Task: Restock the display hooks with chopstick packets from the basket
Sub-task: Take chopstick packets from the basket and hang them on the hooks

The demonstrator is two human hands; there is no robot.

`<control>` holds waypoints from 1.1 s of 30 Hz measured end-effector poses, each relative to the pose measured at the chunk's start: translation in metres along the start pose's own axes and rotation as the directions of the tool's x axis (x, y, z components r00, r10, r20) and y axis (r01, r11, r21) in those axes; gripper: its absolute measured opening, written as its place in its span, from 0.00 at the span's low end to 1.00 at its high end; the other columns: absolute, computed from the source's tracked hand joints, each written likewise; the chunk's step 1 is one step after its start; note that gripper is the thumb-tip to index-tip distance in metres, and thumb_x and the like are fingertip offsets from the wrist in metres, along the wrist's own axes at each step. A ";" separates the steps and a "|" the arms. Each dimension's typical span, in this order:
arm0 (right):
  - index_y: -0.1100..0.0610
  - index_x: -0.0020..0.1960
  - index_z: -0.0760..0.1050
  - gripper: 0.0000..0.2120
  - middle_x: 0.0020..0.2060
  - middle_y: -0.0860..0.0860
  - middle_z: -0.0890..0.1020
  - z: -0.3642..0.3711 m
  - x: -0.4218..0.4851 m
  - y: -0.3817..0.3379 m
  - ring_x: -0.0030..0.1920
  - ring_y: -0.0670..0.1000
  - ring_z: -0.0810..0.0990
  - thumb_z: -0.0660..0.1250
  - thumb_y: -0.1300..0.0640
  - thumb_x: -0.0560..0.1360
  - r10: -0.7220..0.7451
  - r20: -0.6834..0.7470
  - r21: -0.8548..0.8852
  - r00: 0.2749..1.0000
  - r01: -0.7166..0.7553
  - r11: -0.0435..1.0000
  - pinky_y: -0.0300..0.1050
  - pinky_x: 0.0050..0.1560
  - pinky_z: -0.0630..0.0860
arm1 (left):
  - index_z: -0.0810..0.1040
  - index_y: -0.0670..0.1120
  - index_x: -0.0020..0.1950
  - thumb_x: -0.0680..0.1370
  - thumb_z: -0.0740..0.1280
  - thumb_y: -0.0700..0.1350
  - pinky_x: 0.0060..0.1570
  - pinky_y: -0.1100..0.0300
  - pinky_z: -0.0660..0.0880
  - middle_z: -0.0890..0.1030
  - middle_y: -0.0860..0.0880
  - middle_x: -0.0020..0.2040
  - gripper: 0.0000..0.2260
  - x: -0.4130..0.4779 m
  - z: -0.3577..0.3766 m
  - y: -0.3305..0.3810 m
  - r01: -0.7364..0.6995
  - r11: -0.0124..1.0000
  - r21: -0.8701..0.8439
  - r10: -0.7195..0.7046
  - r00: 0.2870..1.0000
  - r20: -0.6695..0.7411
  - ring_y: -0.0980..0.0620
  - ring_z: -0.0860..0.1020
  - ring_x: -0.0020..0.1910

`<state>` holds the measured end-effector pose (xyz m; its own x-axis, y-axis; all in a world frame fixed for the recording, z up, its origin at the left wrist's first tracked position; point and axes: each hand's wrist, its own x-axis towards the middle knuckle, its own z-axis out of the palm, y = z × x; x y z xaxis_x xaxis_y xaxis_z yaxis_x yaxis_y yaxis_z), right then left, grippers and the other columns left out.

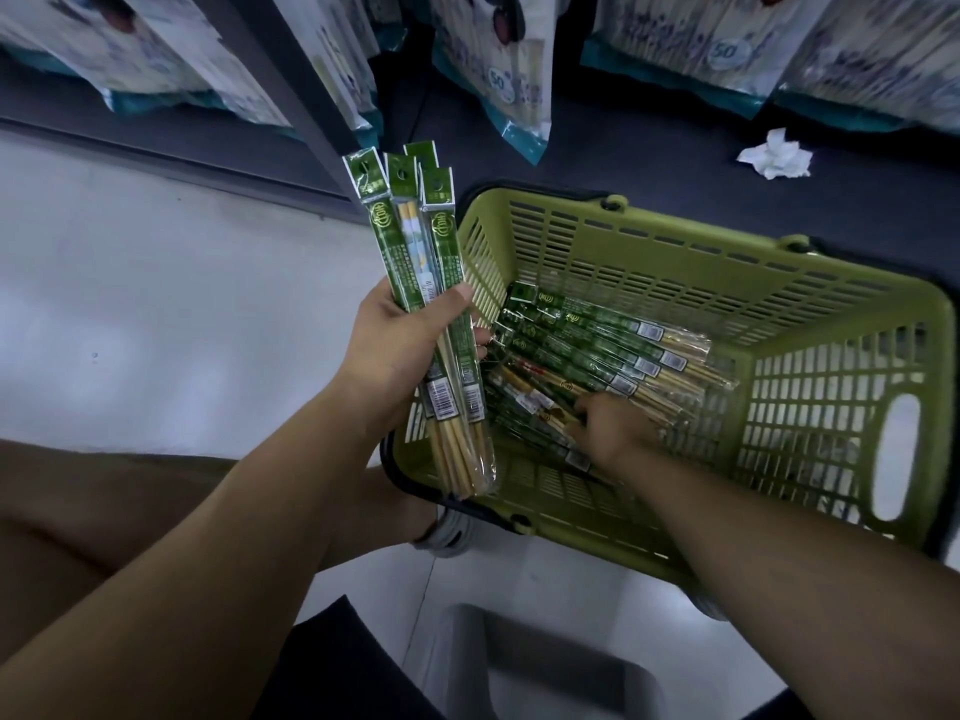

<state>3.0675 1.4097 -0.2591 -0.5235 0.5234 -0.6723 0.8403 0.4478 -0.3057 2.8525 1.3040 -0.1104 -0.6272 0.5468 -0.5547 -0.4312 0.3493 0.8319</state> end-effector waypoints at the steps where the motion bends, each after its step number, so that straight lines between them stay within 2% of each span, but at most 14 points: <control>1: 0.53 0.56 0.81 0.09 0.45 0.52 0.83 -0.001 0.000 0.002 0.40 0.50 0.77 0.69 0.51 0.80 -0.008 -0.011 0.012 1.000 0.008 1.000 0.41 0.38 0.70 | 0.78 0.42 0.57 0.77 0.75 0.43 0.40 0.47 0.83 0.86 0.43 0.43 0.12 0.000 0.000 0.000 0.000 1.000 0.005 0.000 1.000 0.000 0.39 0.87 0.43; 3: 0.52 0.54 0.81 0.07 0.42 0.49 0.82 -0.007 -0.001 0.002 0.35 0.45 0.75 0.70 0.50 0.79 -0.025 -0.045 0.046 0.999 0.027 0.999 0.39 0.32 0.66 | 0.78 0.41 0.58 0.78 0.75 0.43 0.40 0.48 0.83 0.86 0.44 0.42 0.12 0.000 0.001 0.001 -0.003 1.000 0.008 0.003 1.000 0.001 0.39 0.87 0.43; 4: 0.51 0.54 0.81 0.07 0.43 0.49 0.83 -0.012 -0.002 0.001 0.36 0.44 0.75 0.71 0.49 0.78 -0.034 -0.069 0.091 0.997 0.040 0.995 0.39 0.33 0.67 | 0.78 0.40 0.58 0.78 0.75 0.43 0.40 0.48 0.83 0.86 0.43 0.42 0.12 -0.001 0.002 0.001 -0.002 1.000 0.006 0.002 1.000 0.001 0.40 0.87 0.43; 6: 0.51 0.57 0.81 0.12 0.48 0.48 0.84 -0.025 -0.006 -0.003 0.42 0.48 0.80 0.74 0.50 0.76 -0.036 -0.123 0.258 0.992 0.067 0.964 0.45 0.41 0.78 | 0.78 0.39 0.60 0.78 0.74 0.42 0.40 0.48 0.83 0.86 0.42 0.43 0.13 -0.002 0.004 0.002 0.007 1.000 -0.005 -0.006 1.000 0.002 0.40 0.87 0.44; 8: 0.51 0.58 0.80 0.15 0.46 0.42 0.82 -0.046 -0.013 -0.012 0.46 0.48 0.82 0.77 0.51 0.73 -0.038 -0.166 0.417 0.985 0.105 0.903 0.48 0.47 0.80 | 0.77 0.37 0.60 0.79 0.73 0.42 0.40 0.49 0.83 0.86 0.41 0.43 0.13 -0.003 0.006 0.006 0.018 1.000 -0.011 -0.018 1.000 0.014 0.40 0.86 0.44; 12: 0.44 0.45 0.77 0.13 0.42 0.42 0.81 -0.094 -0.034 -0.038 0.43 0.42 0.80 0.80 0.54 0.70 -0.120 -0.163 0.603 0.979 0.195 0.773 0.41 0.45 0.76 | 0.78 0.37 0.59 0.81 0.71 0.42 0.40 0.48 0.83 0.85 0.36 0.50 0.11 -0.011 0.018 0.010 0.063 0.998 -0.026 -0.062 0.996 0.057 0.40 0.86 0.46; 15: 0.44 0.47 0.78 0.12 0.45 0.46 0.83 -0.128 -0.058 -0.055 0.44 0.42 0.81 0.80 0.53 0.71 -0.154 -0.187 0.658 0.970 0.240 0.713 0.35 0.43 0.74 | 0.78 0.39 0.61 0.80 0.72 0.43 0.50 0.38 0.83 0.85 0.36 0.55 0.12 -0.019 0.032 0.016 0.102 0.993 -0.066 -0.098 0.994 0.055 0.35 0.85 0.53; 19: 0.50 0.49 0.82 0.09 0.45 0.52 0.86 -0.164 -0.096 -0.067 0.42 0.43 0.82 0.79 0.54 0.71 -0.184 -0.229 0.687 0.956 0.293 0.665 0.33 0.43 0.76 | 0.78 0.46 0.59 0.80 0.72 0.43 0.45 0.50 0.84 0.87 0.46 0.53 0.10 -0.034 0.055 0.030 0.108 0.986 -0.126 -0.088 0.984 0.157 0.46 0.86 0.52; 21: 0.51 0.45 0.82 0.06 0.42 0.51 0.86 -0.176 -0.113 -0.068 0.41 0.46 0.83 0.79 0.53 0.71 -0.196 -0.255 0.652 0.947 0.318 0.689 0.37 0.43 0.78 | 0.78 0.45 0.61 0.78 0.73 0.44 0.50 0.50 0.83 0.87 0.47 0.54 0.13 -0.042 0.066 0.040 0.076 0.987 -0.142 -0.046 0.979 0.200 0.47 0.86 0.55; 23: 0.52 0.41 0.82 0.07 0.35 0.46 0.84 -0.187 -0.129 -0.065 0.34 0.44 0.80 0.79 0.53 0.71 -0.197 -0.289 0.631 0.937 0.341 0.697 0.37 0.38 0.75 | 0.77 0.44 0.66 0.74 0.77 0.48 0.60 0.45 0.79 0.85 0.46 0.61 0.23 -0.053 0.078 0.052 0.044 0.992 -0.117 -0.019 0.977 0.213 0.44 0.82 0.63; 25: 0.53 0.37 0.80 0.09 0.29 0.43 0.80 -0.197 -0.143 -0.061 0.29 0.40 0.75 0.79 0.53 0.71 -0.165 -0.335 0.635 0.928 0.351 0.688 0.33 0.34 0.71 | 0.80 0.45 0.64 0.74 0.78 0.48 0.64 0.40 0.76 0.85 0.45 0.60 0.20 -0.060 0.088 0.062 -0.040 0.997 -0.066 0.054 0.973 0.224 0.44 0.82 0.61; 27: 0.55 0.38 0.80 0.11 0.30 0.46 0.79 -0.208 -0.158 -0.057 0.30 0.42 0.75 0.81 0.52 0.69 -0.113 -0.362 0.655 0.925 0.339 0.675 0.35 0.34 0.72 | 0.81 0.46 0.60 0.74 0.78 0.46 0.64 0.39 0.77 0.87 0.48 0.54 0.16 -0.067 0.098 0.075 -0.136 0.991 -0.015 0.136 0.963 0.232 0.46 0.85 0.56; 31: 0.56 0.41 0.82 0.11 0.32 0.49 0.83 -0.239 -0.189 -0.049 0.32 0.43 0.79 0.80 0.49 0.70 -0.071 -0.422 0.666 0.904 0.362 0.652 0.35 0.32 0.75 | 0.77 0.49 0.65 0.63 0.80 0.60 0.63 0.43 0.77 0.86 0.51 0.57 0.34 -0.087 0.113 0.107 -0.273 0.959 0.079 0.244 0.932 0.267 0.49 0.84 0.57; 33: 0.53 0.45 0.84 0.09 0.38 0.49 0.86 -0.264 -0.206 -0.045 0.34 0.43 0.82 0.77 0.47 0.73 -0.017 -0.517 0.677 0.856 0.420 0.604 0.34 0.33 0.76 | 0.76 0.53 0.65 0.60 0.80 0.63 0.62 0.46 0.77 0.85 0.56 0.57 0.36 -0.100 0.118 0.124 -0.318 0.943 0.102 0.273 0.910 0.311 0.54 0.83 0.57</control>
<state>3.0998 1.4732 0.0713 -0.5349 0.8152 -0.2220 0.3830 -0.0003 -0.9238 2.9384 1.3823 0.0501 -0.4869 0.8298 -0.2726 -0.1412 0.2331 0.9621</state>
